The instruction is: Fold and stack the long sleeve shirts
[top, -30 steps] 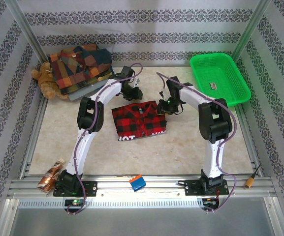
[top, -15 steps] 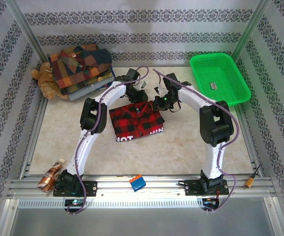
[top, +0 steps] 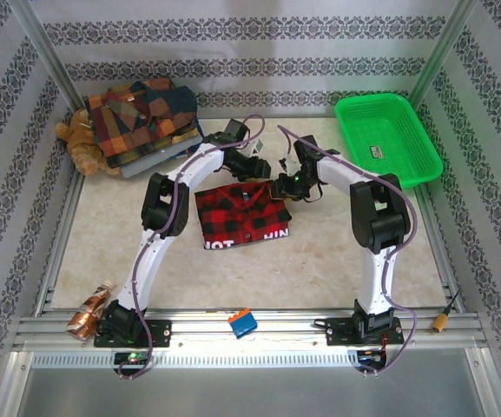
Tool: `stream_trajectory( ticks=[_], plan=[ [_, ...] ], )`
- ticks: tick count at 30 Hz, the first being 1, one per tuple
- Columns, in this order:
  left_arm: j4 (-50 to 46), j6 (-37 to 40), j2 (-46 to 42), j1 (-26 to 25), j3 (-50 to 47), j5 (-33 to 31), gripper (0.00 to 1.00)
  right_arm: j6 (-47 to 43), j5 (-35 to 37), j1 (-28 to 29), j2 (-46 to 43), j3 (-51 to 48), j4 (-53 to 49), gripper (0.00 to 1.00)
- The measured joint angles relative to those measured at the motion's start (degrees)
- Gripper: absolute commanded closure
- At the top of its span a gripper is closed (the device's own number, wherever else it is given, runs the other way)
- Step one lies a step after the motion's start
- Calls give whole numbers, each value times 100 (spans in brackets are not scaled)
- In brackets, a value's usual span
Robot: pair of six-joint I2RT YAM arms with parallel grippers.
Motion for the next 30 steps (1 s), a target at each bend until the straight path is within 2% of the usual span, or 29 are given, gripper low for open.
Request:
stream_trajectory(
  ticks=[1, 3, 7, 11, 12, 16, 19, 25, 30],
  plan=[
    [-46, -26, -48, 28, 155, 2, 24, 0, -4, -13, 0, -33, 2, 56],
    [-138, -68, -258, 105, 330, -31, 16, 22, -4, -13, -2, -96, 20, 46],
    [-588, -96, -1187, 393, 348, -402, 10, 85, 160, -15, -85, -269, 24, 24],
    [-935, -17, -2673, 772, -374, -1064, 1, 177, 396, -94, -680, -667, 79, 12],
    [-997, 20, -3067, 848, -671, -1241, 0, 175, 428, -122, -861, -748, 103, 3],
    [-1132, 96, -4607, 973, -2358, -1784, 0, 269, 496, -240, -1893, -929, 267, 2],
    [-1145, 31, -5152, 975, -3637, -1891, 1, 273, 496, -225, -2592, -938, 380, 2],
    [-927, -470, -4894, 973, -5477, -1867, 5, 275, 490, 15, -3285, -938, 400, 2],
    [-691, -756, -4417, 872, -5663, -1996, 7, 297, 487, 144, -3316, -940, 358, 2]
  ],
)
